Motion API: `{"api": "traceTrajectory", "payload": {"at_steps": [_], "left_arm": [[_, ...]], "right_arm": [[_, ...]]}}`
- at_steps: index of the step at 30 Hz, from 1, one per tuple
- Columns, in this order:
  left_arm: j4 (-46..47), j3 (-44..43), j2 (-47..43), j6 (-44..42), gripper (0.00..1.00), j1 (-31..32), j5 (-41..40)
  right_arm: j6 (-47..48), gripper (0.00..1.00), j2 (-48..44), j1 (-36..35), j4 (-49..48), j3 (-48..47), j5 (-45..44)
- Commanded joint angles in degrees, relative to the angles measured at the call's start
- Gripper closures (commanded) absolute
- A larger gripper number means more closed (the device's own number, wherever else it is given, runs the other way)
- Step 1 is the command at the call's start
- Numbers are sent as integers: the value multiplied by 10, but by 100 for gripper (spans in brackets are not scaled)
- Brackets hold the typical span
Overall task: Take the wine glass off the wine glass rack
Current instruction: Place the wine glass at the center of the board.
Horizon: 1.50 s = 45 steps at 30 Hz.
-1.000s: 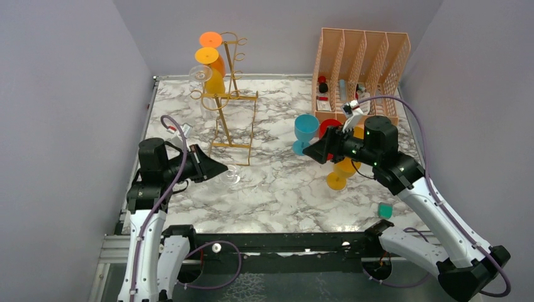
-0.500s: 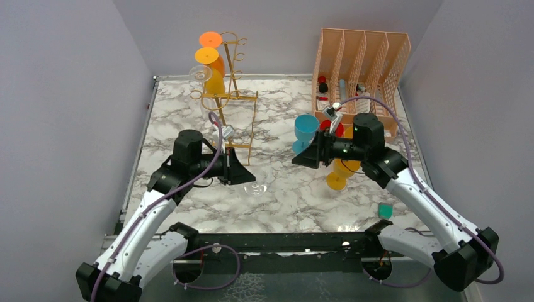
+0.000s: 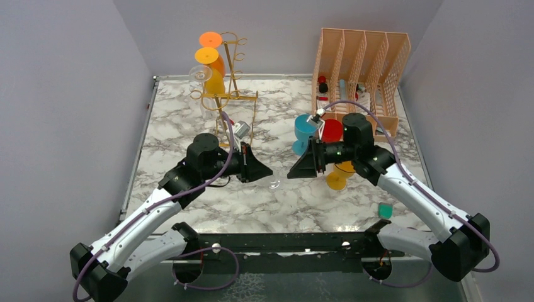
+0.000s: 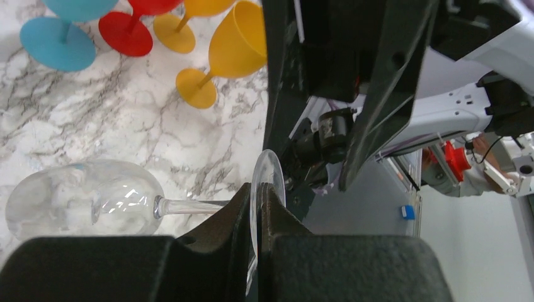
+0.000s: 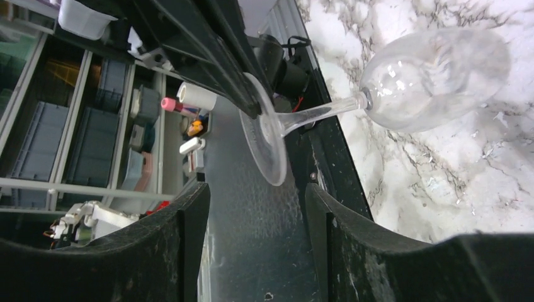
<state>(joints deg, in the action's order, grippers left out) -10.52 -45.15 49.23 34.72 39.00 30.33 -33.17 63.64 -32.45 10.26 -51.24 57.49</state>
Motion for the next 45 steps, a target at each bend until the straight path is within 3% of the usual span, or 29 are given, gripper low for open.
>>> {"api": "traceTrajectory", "payload": {"at_steps": [1,7,12,16,19,20,24,28,31,36,39,45], "left_arm": [[113,14,-11,30,100,8,-32],[129,28,-5,38,100,15,-11],[136,32,1,41,100,18,-11],[145,38,-8,45,100,20,-19],[142,45,-12,46,100,20,-7],[138,48,-13,47,94,20,-3],[68,42,-31,22,54,20,-27],[34,45,-59,16,42,20,-33],[33,52,-53,28,43,20,-8],[50,46,-16,33,58,20,11],[65,41,2,33,61,20,19],[86,45,19,35,84,21,29]], "right_arm": [[21,41,27,-13,6,-8,29],[-21,51,31,-16,-57,10,24],[-74,77,28,-17,-140,41,23],[-60,93,37,-17,-118,30,13],[-54,99,32,-16,-116,30,-3],[-56,99,29,-16,-118,30,-8],[-52,99,16,-17,-107,30,-35],[-48,99,4,-17,-105,36,-55],[-48,99,4,-17,-106,35,-55],[-51,99,5,-16,-115,38,-52],[-50,99,5,-17,-116,38,-50],[-48,99,8,-17,-124,36,-38]]}}
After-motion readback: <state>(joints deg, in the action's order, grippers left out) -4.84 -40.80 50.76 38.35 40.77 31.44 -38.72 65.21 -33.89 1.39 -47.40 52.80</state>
